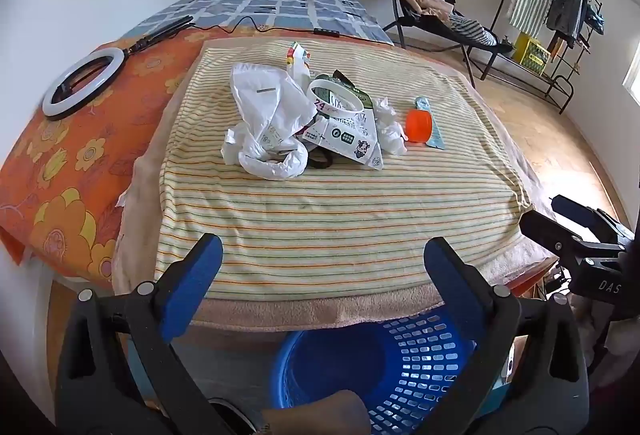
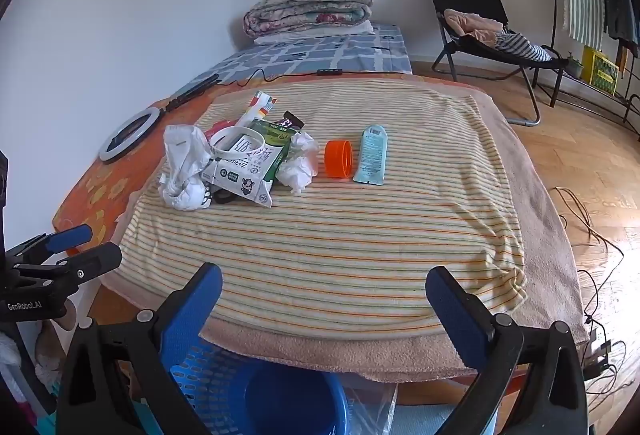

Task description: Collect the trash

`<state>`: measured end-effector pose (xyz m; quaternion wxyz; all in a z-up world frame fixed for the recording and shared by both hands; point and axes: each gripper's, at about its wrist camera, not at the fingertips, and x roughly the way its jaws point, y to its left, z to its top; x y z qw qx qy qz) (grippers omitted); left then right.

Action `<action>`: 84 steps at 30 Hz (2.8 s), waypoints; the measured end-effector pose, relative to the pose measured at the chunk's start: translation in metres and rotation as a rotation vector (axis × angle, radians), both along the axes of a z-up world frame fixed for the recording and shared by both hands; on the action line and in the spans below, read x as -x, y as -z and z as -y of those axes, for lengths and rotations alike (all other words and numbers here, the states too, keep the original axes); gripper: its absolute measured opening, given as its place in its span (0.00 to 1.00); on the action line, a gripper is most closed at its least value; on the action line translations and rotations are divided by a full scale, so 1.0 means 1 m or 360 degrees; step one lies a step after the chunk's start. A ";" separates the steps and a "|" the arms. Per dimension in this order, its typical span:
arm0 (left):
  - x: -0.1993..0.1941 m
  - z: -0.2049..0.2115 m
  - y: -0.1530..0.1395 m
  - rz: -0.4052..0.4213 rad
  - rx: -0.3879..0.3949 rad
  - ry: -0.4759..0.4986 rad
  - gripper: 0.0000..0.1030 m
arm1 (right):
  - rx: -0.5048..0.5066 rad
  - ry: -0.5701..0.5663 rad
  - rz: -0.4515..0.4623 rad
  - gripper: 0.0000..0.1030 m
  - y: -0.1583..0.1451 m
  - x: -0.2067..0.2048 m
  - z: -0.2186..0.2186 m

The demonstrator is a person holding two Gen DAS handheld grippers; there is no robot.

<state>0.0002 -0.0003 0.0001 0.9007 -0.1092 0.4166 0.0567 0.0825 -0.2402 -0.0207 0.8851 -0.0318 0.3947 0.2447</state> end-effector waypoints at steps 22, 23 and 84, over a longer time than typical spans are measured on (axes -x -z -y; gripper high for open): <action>0.000 -0.001 0.006 -0.0022 0.0007 0.0013 0.99 | -0.0003 -0.0004 -0.0044 1.00 0.006 -0.001 0.002; 0.000 -0.001 0.006 -0.0022 0.0009 0.0011 0.99 | -0.0002 -0.0003 -0.0045 1.00 0.005 -0.001 0.001; -0.003 0.001 0.008 -0.0030 0.0007 0.0005 0.99 | 0.0015 0.0029 -0.0094 1.00 0.014 -0.005 0.002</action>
